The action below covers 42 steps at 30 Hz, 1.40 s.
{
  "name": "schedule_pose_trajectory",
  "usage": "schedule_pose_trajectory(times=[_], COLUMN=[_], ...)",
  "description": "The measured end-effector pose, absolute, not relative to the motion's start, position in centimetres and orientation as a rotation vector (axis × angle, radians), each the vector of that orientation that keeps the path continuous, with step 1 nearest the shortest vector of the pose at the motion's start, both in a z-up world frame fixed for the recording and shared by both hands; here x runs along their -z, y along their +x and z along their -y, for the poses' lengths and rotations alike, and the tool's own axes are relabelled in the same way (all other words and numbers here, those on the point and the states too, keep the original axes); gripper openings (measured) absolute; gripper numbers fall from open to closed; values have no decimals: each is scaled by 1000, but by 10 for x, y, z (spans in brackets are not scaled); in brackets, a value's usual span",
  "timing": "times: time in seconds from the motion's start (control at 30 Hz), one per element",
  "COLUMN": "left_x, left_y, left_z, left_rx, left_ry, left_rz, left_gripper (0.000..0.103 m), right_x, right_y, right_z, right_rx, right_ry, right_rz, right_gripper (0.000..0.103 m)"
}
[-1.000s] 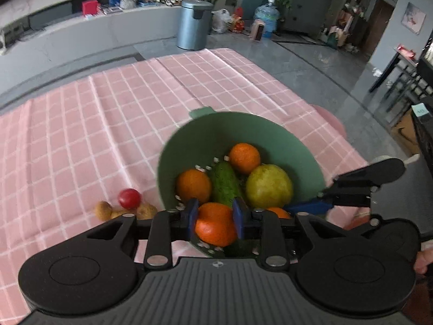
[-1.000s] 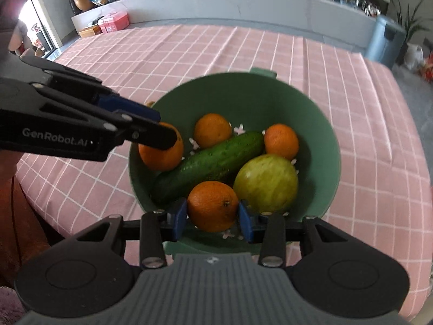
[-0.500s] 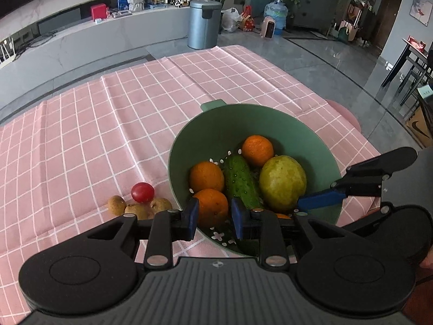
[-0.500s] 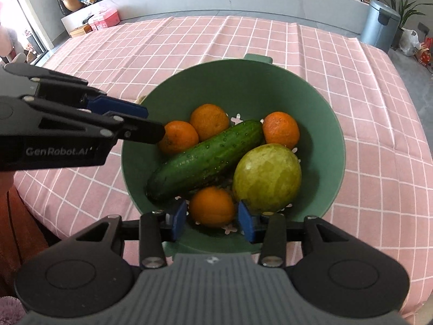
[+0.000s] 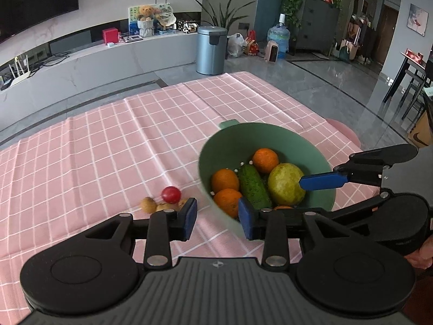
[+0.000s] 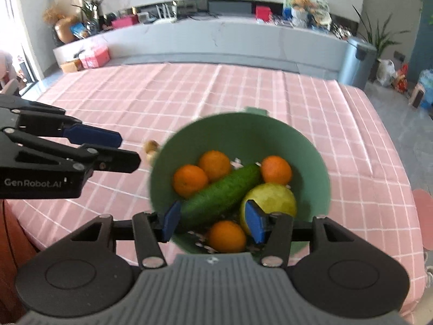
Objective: Organize fruits
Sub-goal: 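Move both tools back toward the small brown fruits and red tomato, then grasp a small brown fruit with the left tool while the right tool grasps another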
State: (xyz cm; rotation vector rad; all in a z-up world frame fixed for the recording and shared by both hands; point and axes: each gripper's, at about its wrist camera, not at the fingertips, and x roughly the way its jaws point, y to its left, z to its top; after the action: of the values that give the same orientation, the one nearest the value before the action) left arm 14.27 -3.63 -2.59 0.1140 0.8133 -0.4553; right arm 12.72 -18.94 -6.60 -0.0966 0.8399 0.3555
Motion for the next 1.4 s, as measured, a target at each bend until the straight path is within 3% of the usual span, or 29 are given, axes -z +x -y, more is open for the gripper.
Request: schedule_pose_trajectory(times=[0.47,0.7,1.07,1.13,1.4], left_x=[30,44,70,74,89], left_y=[141,149,167,172,196], left_z=[-18,-34,-53,-53,-42], left_rx=[452,472,516,525,576], left_ry=[25,-2,-38,-38,-6], left_rz=[-762,-771,-830,-844,-885], left_gripper=[42,42,42,42,42], right_x=[62,59,74,78,97], right_y=[121,136,171,180,212], right_z=[123,91,69,66,49], right_rx=[-512,-612,-753,-767,-849], right_ry=[-277,-440,-674,-707,-888], right_rz=[-728,-700,-750,-774,-883], right_gripper=[50,44,36,30,29])
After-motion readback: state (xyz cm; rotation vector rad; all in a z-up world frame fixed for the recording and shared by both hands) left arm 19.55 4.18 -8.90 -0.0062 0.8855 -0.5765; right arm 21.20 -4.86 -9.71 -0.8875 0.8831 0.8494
